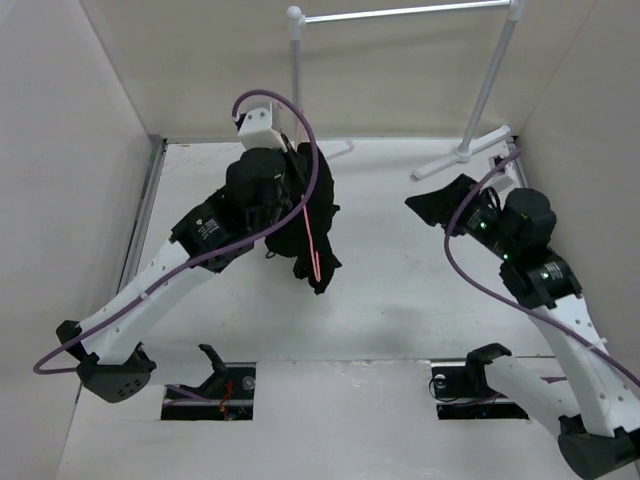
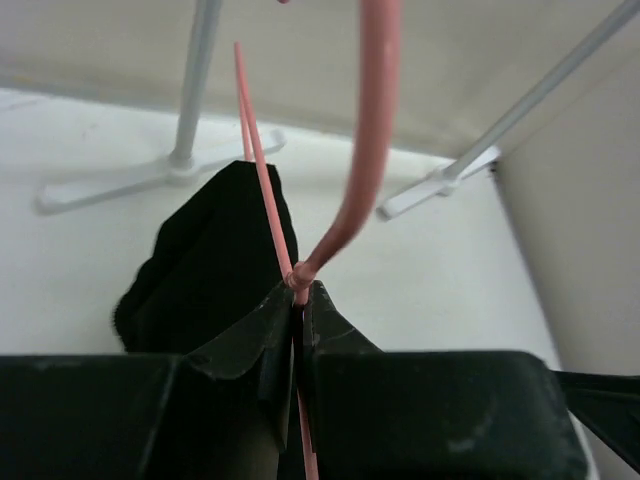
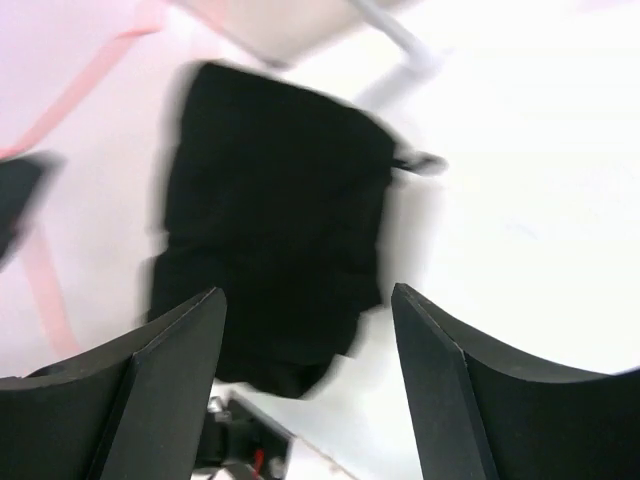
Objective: Place the trousers on the hanger
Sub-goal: Place the hanger at the clothesline.
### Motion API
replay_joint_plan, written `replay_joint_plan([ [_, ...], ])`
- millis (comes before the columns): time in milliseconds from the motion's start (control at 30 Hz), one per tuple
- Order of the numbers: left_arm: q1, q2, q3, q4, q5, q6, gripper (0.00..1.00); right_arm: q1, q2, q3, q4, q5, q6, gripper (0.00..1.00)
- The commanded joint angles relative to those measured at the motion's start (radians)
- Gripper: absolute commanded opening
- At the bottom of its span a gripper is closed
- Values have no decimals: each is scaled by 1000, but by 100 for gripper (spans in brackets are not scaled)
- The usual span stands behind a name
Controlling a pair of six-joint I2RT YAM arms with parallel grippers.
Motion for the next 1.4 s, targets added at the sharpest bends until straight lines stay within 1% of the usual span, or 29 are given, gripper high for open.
replay_joint_plan([
  [0, -4, 49, 165, -49, 119, 61, 0, 90, -3, 168, -83, 2, -64, 73],
  [133, 10, 118, 302, -49, 285, 73, 0, 250, 67, 312, -40, 2, -49, 73],
  [200, 19, 136, 326, -40, 345, 73, 0, 345, 124, 369, -2, -1, -50, 74],
  [267, 29, 149, 334, -31, 391, 69, 0, 400, 169, 377, 41, 5, -49, 74],
  [467, 16, 156, 316, 14, 449, 63, 0, 470, 282, 359, 165, -10, -13, 71],
  [633, 12, 149, 259, 72, 502, 50, 0, 479, 342, 313, 248, -31, 26, 58],
  [700, 13, 146, 233, 87, 514, 46, 0, 479, 351, 293, 290, -41, 43, 49],
  [767, 22, 139, 210, 95, 518, 43, 0, 479, 357, 273, 317, -45, 75, 32],
  [800, 27, 138, 201, 97, 518, 41, 0, 479, 359, 265, 327, -48, 86, 27],
  [933, 47, 130, 169, 109, 520, 35, 1, 479, 359, 247, 351, -36, 111, 12],
  [967, 53, 130, 164, 113, 520, 32, 2, 479, 359, 247, 351, -33, 115, 10],
  [1033, 64, 130, 161, 118, 525, 29, 8, 479, 353, 248, 360, -24, 125, 6],
  [1067, 68, 133, 162, 120, 529, 29, 13, 479, 348, 248, 368, -18, 129, 5],
  [1133, 79, 136, 170, 126, 534, 26, 32, 473, 342, 253, 376, -6, 143, 3],
  [1167, 85, 136, 176, 129, 541, 26, 40, 464, 342, 257, 379, -2, 149, 3],
  [1233, 97, 136, 198, 130, 546, 24, 50, 434, 345, 269, 382, -2, 158, 2],
  [1367, 124, 133, 259, 117, 549, 27, 64, 382, 382, 312, 385, -15, 168, 1],
])
